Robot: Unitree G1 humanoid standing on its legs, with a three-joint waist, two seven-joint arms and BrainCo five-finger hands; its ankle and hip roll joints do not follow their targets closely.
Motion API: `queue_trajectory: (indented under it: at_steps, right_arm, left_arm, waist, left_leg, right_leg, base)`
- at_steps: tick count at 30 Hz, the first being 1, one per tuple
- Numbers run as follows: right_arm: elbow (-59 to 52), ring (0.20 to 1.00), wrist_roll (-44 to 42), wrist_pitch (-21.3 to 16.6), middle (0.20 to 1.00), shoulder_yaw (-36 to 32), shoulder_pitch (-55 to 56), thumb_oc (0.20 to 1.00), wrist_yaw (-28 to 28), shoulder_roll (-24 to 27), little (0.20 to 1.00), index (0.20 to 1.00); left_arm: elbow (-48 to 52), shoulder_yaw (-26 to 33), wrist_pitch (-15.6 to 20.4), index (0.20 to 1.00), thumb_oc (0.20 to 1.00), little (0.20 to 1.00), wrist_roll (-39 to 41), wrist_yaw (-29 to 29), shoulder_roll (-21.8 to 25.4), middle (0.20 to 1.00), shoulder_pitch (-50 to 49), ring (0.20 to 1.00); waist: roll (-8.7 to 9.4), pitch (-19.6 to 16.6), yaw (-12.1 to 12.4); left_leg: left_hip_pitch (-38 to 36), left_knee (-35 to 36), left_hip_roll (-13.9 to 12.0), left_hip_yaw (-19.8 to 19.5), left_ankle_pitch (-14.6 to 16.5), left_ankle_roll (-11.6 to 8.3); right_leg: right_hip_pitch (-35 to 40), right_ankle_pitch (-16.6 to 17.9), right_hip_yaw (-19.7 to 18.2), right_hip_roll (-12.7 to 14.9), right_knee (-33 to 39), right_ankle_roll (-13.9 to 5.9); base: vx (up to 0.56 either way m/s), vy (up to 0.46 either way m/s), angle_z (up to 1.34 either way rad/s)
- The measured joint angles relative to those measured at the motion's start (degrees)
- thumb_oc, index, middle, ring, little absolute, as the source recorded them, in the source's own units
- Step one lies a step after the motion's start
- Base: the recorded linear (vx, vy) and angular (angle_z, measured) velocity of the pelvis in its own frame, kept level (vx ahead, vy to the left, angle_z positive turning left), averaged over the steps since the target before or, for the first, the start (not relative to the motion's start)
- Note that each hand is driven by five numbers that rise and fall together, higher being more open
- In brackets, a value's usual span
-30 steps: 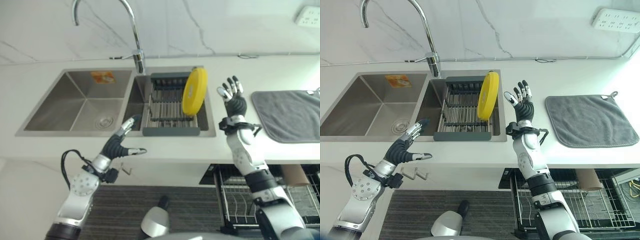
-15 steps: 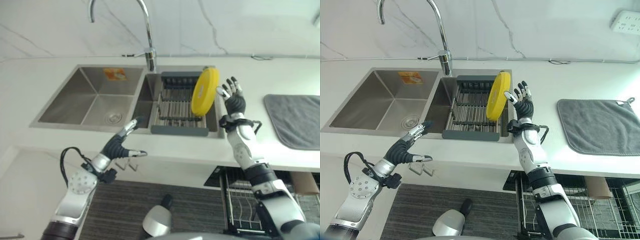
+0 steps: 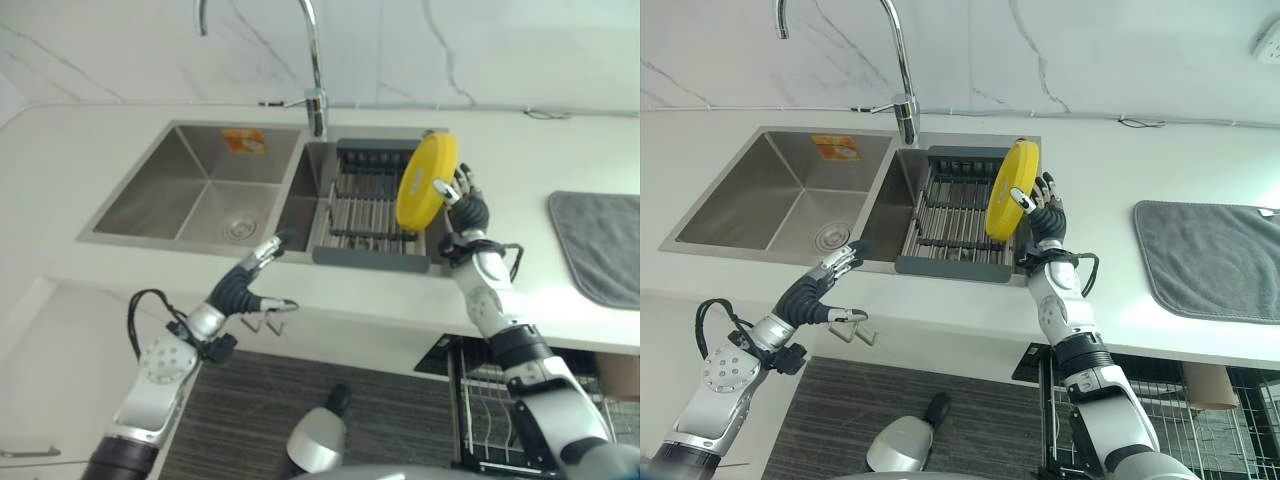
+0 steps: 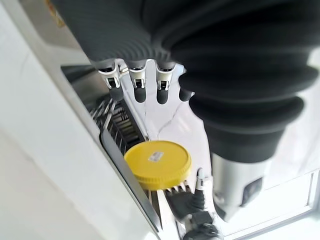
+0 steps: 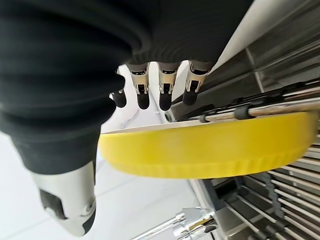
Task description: Place the dishes in the dishwasher.
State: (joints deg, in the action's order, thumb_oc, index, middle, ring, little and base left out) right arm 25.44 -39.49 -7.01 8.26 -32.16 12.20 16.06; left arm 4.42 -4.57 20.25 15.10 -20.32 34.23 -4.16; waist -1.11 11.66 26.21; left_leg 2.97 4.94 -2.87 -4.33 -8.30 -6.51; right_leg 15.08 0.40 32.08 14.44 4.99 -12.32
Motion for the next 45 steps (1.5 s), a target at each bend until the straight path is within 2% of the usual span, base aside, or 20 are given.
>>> queue_trajectory:
  at_steps: [9,24,29,32,38,45]
  right_arm:
    - [1.1,1.0,0.8,0.5,1.0,0.0,-2.0,1.0,0.1,0.1,1.0,1.0]
    - [1.4,1.0,3.5,4.2,1.0,0.1,-4.8,1.0,1.5,0.6,1.0,1.0]
    - [5.7,1.0,3.7,4.3,1.0,0.1,-7.7,1.0,3.2,0.7,1.0,1.0]
    - [5.6,1.0,7.1,5.7,1.0,0.3,-8.0,1.0,4.0,0.8,1.0,1.0]
    - [5.7,1.0,10.3,9.0,1.0,1.6,-10.0,1.0,5.9,2.0,1.0,1.0]
    - [5.4,1.0,11.5,10.2,1.0,2.7,-10.0,1.0,6.4,2.2,1.0,1.0]
  left_arm:
    - [-0.1,-0.1,0.0,1.0,1.0,1.0,0.0,-0.1,0.0,1.0,0.3,1.0]
    - [-0.1,-0.1,0.1,1.0,1.0,1.0,0.0,0.0,0.0,1.0,2.1,1.0]
    - [-0.1,-0.2,0.1,1.0,1.0,1.0,0.0,-0.1,0.0,1.0,2.2,1.0]
    - [-0.1,-2.3,0.1,1.0,1.0,1.0,0.0,0.0,0.0,1.0,2.5,1.0]
    - [-0.1,-2.3,0.1,1.0,1.0,1.0,-0.1,0.7,0.0,1.0,2.6,1.0]
    - [-0.1,-2.3,0.1,1.0,1.0,1.0,-0.1,1.4,0.0,1.0,2.6,1.0]
  waist:
    - [-0.55,0.8,0.4]
    - [-0.53,1.8,0.7]
    - [-0.53,1.8,0.8]
    - [-0.54,1.9,0.8]
    - [-0.54,1.9,0.9]
    - [-0.42,2.0,0.9]
  left_leg:
    - [0.2,0.0,0.1,-0.1,0.0,-0.02]
    - [0.2,0.0,0.1,0.0,0.0,-0.02]
    - [0.1,0.0,0.2,-0.2,-0.1,-0.02]
    - [0.1,0.0,0.2,-0.2,-0.1,-0.02]
    - [0.1,0.0,0.2,-0.3,-0.1,-0.02]
    - [0.2,0.0,0.2,-0.3,-0.1,-0.02]
  right_leg:
    - [-0.4,0.0,0.0,0.0,0.0,-0.01]
    - [-0.4,0.0,0.0,0.0,0.0,-0.01]
    - [-0.2,0.0,0.1,0.0,0.0,-0.01]
    - [-0.3,0.0,0.1,0.0,0.0,-0.01]
    - [-0.3,0.0,0.2,0.0,0.0,-0.01]
    - [-0.3,0.0,0.2,0.0,0.0,-0.01]
  base:
    - [0.0,0.0,0.0]
    - [0.0,0.0,0.0]
    - [0.01,-0.002,0.01]
    - [0.0,0.0,0.0]
    - [0.0,0.0,0.0]
    - [0.0,0.0,0.0]
